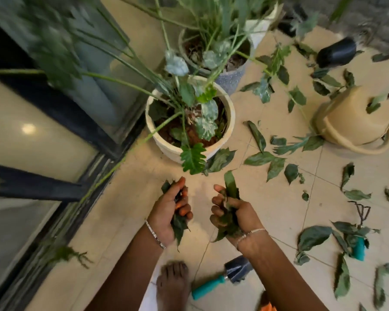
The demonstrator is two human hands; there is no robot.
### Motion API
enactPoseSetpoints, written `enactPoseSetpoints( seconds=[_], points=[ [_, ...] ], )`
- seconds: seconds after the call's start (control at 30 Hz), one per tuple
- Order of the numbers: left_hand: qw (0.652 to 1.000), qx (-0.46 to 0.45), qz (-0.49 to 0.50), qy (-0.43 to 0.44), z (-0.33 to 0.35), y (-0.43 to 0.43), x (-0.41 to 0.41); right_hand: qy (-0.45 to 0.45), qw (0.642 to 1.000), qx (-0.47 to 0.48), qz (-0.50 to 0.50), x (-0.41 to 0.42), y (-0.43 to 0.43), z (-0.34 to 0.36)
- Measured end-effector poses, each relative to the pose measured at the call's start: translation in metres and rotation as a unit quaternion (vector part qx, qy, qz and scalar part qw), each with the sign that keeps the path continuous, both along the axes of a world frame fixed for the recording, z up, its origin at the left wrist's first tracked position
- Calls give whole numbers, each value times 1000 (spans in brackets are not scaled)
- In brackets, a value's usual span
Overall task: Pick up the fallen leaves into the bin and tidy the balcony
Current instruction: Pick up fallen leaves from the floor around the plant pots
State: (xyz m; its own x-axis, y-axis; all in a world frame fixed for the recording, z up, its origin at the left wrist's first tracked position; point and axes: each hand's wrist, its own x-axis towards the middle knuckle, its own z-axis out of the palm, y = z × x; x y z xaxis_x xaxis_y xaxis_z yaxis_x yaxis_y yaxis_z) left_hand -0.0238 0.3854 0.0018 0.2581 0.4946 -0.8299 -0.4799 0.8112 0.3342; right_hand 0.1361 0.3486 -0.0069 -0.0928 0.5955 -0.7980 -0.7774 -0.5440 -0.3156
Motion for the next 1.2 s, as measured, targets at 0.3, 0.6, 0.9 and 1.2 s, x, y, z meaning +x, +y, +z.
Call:
enactPoseSetpoints(
  seconds=[0.3,0.6,0.9,1.2],
  points=[
    [992,-30,116,-35,199,-103,-38,-14,991,4,132,-39,-54,228],
    [942,-21,324,-83,451,-249,-99,41,976,21,214,-90,-159,462],
    [853,76,501,-128,590,-414,-186,169,914,-19,368,-175,-250,591],
    [720,103,675,-127,617,-616,-264,176,821,-58,540,-307,-379,620]
  ],
)
